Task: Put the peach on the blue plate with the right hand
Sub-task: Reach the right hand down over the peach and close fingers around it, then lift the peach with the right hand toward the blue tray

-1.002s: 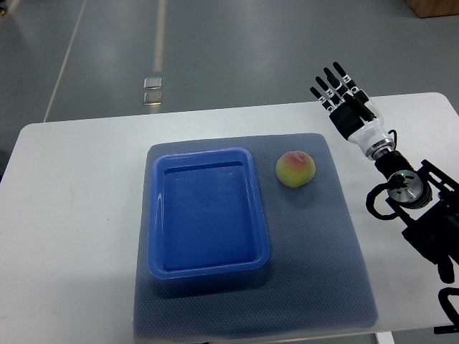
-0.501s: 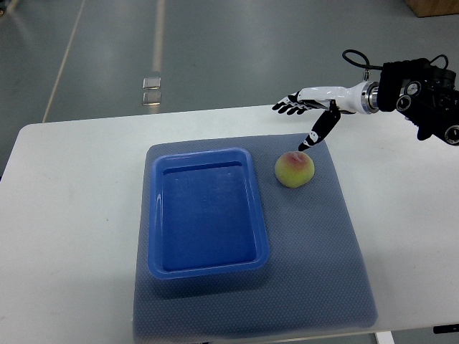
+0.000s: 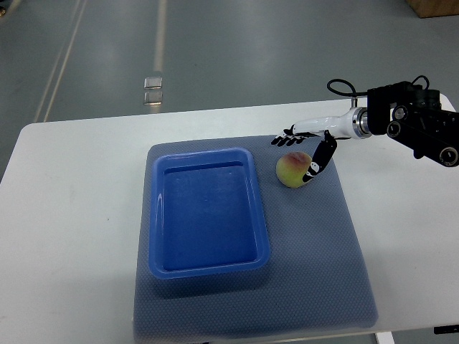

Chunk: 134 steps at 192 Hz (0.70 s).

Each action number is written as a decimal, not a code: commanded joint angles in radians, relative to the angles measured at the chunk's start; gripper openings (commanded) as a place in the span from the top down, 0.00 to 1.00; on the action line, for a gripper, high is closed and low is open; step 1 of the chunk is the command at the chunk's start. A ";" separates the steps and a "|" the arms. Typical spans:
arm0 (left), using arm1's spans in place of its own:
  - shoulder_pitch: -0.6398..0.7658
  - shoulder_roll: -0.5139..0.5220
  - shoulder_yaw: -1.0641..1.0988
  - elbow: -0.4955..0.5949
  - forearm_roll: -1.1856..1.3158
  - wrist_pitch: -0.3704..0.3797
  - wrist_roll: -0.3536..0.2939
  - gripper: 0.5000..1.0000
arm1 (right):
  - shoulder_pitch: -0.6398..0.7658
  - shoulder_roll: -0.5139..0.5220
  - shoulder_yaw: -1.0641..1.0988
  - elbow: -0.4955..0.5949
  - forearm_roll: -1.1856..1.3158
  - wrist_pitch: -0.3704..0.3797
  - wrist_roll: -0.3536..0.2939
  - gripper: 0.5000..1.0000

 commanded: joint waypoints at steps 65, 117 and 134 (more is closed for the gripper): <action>0.000 0.000 -0.002 0.000 -0.001 -0.014 0.001 0.00 | -0.068 0.012 -0.044 -0.009 -0.021 -0.153 0.003 1.00; 0.000 0.000 0.000 0.000 -0.001 -0.014 -0.001 0.00 | 0.125 -0.044 -0.019 0.135 0.100 -0.046 0.002 1.00; 0.000 0.000 0.000 -0.002 0.000 -0.014 0.001 0.00 | 0.171 -0.018 -0.025 0.169 0.183 -0.049 -0.001 1.00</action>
